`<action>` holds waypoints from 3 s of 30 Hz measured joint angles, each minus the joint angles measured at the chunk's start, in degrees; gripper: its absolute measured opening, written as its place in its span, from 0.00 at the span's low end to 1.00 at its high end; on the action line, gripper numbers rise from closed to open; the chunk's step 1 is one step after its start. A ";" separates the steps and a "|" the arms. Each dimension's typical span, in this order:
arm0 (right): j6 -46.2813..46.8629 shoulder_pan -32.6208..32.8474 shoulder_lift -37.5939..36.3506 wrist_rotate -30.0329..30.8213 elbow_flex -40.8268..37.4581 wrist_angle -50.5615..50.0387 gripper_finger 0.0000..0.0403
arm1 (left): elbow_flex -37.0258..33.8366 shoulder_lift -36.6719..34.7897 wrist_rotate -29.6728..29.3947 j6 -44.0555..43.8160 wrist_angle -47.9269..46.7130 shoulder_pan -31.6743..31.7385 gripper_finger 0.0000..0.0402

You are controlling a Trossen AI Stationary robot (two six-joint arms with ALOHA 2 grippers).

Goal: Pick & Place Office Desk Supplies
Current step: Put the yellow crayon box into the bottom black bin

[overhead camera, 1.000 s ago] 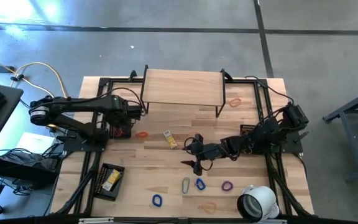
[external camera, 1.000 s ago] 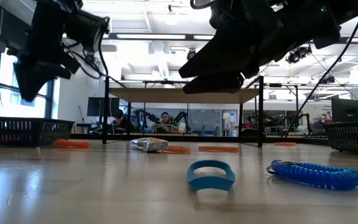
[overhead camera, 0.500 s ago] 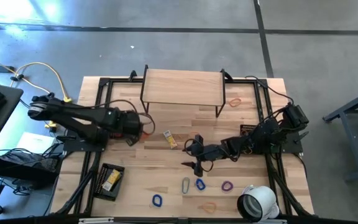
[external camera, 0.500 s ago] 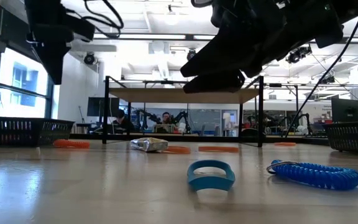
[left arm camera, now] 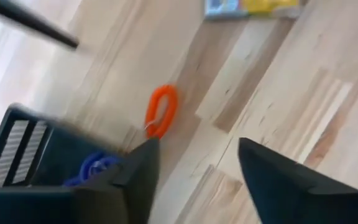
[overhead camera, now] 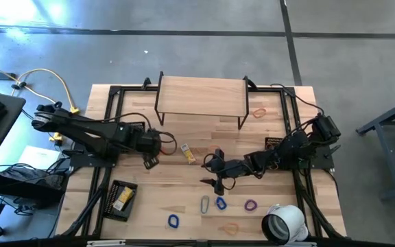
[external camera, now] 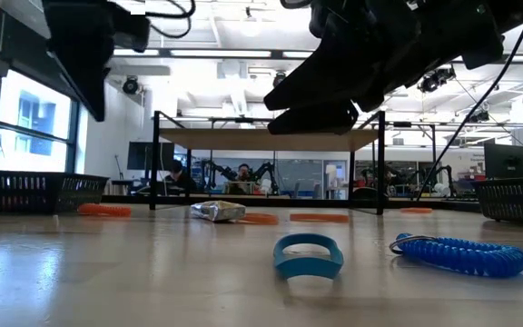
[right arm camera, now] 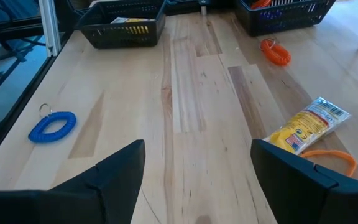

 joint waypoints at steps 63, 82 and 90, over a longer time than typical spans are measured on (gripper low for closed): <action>11.38 4.90 0.02 1.67 -0.02 -3.08 0.70 | -1.14 28.66 36.71 62.13 44.04 22.28 0.81; 12.61 5.64 0.02 2.06 -0.02 -3.49 0.70 | -1.14 31.36 28.63 61.06 44.25 18.01 0.81; 12.63 5.64 0.02 2.40 -0.02 -3.31 0.70 | -0.92 32.61 24.40 57.12 44.67 16.87 0.81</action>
